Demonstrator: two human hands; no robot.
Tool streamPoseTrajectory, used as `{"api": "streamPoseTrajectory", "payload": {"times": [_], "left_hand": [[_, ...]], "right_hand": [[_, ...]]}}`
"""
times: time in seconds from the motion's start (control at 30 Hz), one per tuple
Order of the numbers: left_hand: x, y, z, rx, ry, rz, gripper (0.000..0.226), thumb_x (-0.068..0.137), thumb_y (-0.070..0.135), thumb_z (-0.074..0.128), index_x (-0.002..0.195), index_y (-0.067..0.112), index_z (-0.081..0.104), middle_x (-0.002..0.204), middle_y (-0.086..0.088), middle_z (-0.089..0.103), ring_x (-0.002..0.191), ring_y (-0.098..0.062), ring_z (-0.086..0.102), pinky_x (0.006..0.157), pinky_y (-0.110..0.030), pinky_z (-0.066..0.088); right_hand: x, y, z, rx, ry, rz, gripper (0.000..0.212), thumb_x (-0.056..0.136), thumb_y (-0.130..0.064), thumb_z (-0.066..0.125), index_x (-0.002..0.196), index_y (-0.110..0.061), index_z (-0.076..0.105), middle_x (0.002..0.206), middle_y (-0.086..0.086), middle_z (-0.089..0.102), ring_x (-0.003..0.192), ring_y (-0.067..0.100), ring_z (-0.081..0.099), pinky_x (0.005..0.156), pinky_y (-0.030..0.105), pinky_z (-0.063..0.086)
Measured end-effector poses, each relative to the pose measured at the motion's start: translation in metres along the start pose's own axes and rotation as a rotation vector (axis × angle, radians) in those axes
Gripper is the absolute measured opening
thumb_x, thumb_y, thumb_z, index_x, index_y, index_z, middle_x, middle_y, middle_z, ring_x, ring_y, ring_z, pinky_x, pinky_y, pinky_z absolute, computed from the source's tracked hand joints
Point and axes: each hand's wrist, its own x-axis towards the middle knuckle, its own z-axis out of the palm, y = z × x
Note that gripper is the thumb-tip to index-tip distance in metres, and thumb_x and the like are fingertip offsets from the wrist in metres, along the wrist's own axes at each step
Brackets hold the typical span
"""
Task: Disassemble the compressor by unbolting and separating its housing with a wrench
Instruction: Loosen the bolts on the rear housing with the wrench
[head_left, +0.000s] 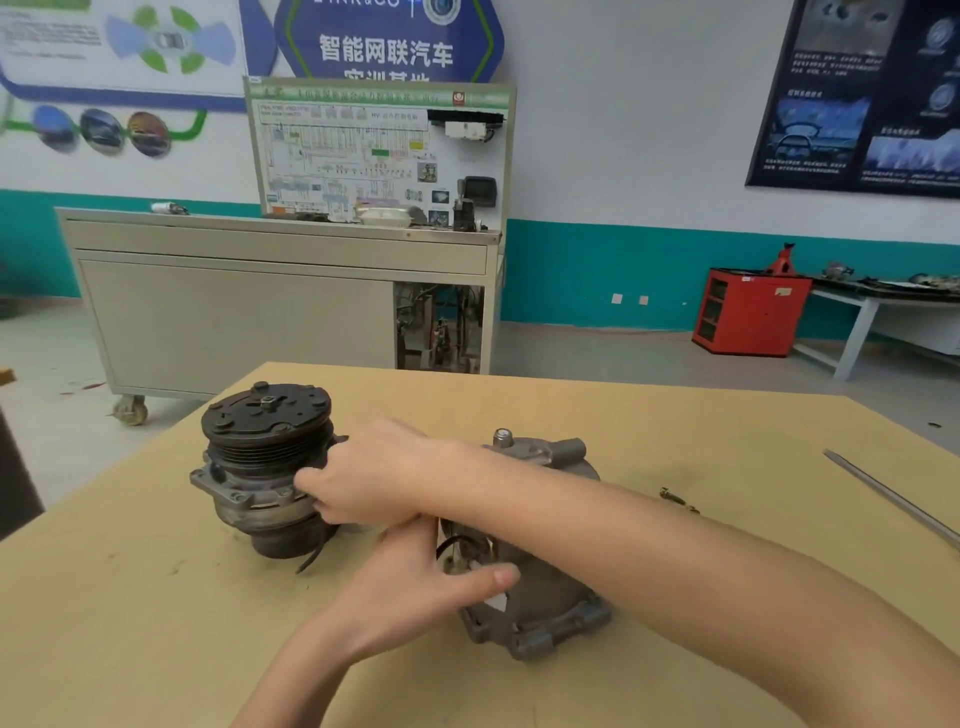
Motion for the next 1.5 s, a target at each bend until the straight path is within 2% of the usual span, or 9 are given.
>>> {"api": "streamPoseTrajectory", "payload": {"times": [0.1,0.23,0.33,0.57,0.67,0.93,1.2,1.4,1.5], "left_hand": [[0.001,0.000,0.006,-0.053,0.069,0.033,0.062,0.053,0.068,0.067,0.107,0.050,0.043,0.106,0.047,0.051,0.105,0.022,0.045,0.079,0.000,0.036],[0.005,0.010,0.007,-0.081,0.148,0.045,0.089,0.052,0.078,0.061,0.125,0.054,0.016,0.119,0.050,0.019,0.100,0.042,0.022,0.075,0.009,0.028],[0.010,0.017,0.009,-0.110,0.241,0.039,0.100,0.057,0.084,0.058,0.142,0.048,0.020,0.128,0.043,0.026,0.094,0.044,0.022,0.072,0.004,0.031],[0.016,0.017,0.015,-0.145,0.270,0.021,0.101,0.060,0.071,0.058,0.148,0.033,0.026,0.146,0.020,0.035,0.124,0.009,0.033,0.097,-0.015,0.029],[0.012,0.012,0.012,-0.172,0.244,0.011,0.109,0.059,0.076,0.069,0.148,0.035,0.021,0.144,0.024,0.028,0.123,0.013,0.027,0.090,-0.005,0.024],[0.008,0.005,0.011,-0.223,0.174,-0.073,0.132,0.045,0.073,0.066,0.153,0.030,0.004,0.154,0.016,0.020,0.126,0.010,0.023,0.101,-0.018,0.026],[0.011,0.002,0.014,-0.209,0.197,-0.083,0.127,0.046,0.073,0.065,0.152,0.032,0.008,0.137,0.024,0.026,0.120,0.010,0.028,0.095,-0.015,0.025],[0.009,0.004,0.014,-0.202,0.199,-0.052,0.073,0.049,0.067,0.066,0.110,0.059,0.026,0.114,0.040,0.033,0.093,0.042,0.028,0.070,0.010,0.028],[0.008,0.005,0.015,-0.211,0.212,-0.057,0.073,0.049,0.066,0.065,0.110,0.055,0.027,0.112,0.039,0.037,0.093,0.042,0.028,0.070,0.010,0.029]], "right_hand": [[-0.019,0.003,-0.015,0.170,0.209,0.060,0.017,0.101,-0.024,0.032,0.100,-0.012,0.044,0.064,-0.001,0.042,0.053,0.021,0.039,0.044,0.027,0.022],[-0.046,0.047,-0.031,0.740,0.415,0.365,0.016,0.099,-0.018,0.039,0.091,-0.010,0.049,0.065,0.004,0.054,0.060,0.024,0.052,0.058,0.036,0.041],[-0.058,0.078,-0.037,1.059,0.564,0.561,0.020,0.098,-0.012,0.041,0.079,-0.012,0.049,0.054,0.001,0.052,0.047,0.015,0.052,0.049,0.024,0.040],[-0.035,0.089,-0.033,0.718,0.538,0.602,0.023,0.099,-0.022,0.040,0.103,-0.005,0.056,0.083,0.013,0.062,0.079,0.034,0.056,0.069,0.040,0.043],[-0.021,0.081,-0.022,0.601,0.419,0.581,0.025,0.100,-0.026,0.037,0.109,-0.008,0.053,0.093,0.017,0.064,0.083,0.035,0.057,0.067,0.038,0.042],[-0.001,0.070,-0.001,0.611,0.259,0.497,0.028,0.101,-0.025,0.036,0.112,-0.007,0.054,0.102,0.018,0.063,0.086,0.033,0.056,0.066,0.036,0.042],[0.001,0.065,-0.001,0.600,0.330,0.475,0.026,0.101,-0.026,0.037,0.108,-0.007,0.054,0.089,0.012,0.060,0.074,0.026,0.049,0.054,0.031,0.030],[0.004,0.035,-0.010,0.645,0.261,0.232,0.024,0.099,-0.020,0.040,0.100,-0.003,0.057,0.076,0.006,0.053,0.068,0.024,0.047,0.058,0.032,0.032],[-0.003,0.022,-0.023,0.599,0.311,0.135,0.023,0.100,-0.019,0.041,0.103,-0.003,0.058,0.070,0.001,0.050,0.061,0.020,0.043,0.057,0.029,0.030]]}}
